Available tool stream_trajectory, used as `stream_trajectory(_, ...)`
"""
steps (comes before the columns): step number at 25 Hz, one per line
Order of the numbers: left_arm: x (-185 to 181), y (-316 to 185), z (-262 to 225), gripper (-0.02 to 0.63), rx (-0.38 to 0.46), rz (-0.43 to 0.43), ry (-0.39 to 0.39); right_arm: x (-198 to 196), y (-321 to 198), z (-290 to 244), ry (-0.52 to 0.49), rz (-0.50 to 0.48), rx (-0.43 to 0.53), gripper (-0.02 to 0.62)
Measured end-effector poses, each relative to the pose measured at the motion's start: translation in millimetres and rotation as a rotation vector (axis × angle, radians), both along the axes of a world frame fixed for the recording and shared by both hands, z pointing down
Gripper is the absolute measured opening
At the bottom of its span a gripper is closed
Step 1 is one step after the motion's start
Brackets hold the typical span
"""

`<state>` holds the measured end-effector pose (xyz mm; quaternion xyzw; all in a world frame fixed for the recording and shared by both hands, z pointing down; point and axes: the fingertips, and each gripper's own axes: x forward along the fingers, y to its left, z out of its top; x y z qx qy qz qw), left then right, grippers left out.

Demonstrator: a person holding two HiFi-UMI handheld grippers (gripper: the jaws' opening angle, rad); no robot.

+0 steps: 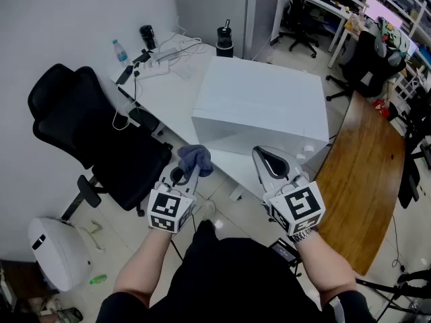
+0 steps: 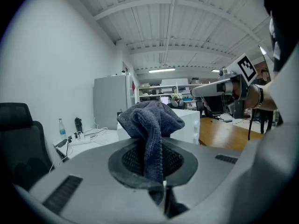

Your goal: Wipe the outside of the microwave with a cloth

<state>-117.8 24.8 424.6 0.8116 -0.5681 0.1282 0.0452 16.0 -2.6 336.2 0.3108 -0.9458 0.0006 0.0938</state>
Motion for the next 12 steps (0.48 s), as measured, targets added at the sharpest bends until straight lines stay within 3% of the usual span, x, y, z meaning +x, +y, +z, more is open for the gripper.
stream_trajectory(12,-73.8,-84.2,65.2,0.031,-0.088,-0.001,-0.036,-74.6,-81.8,1.1,-0.010,-0.006,0.021,0.002)
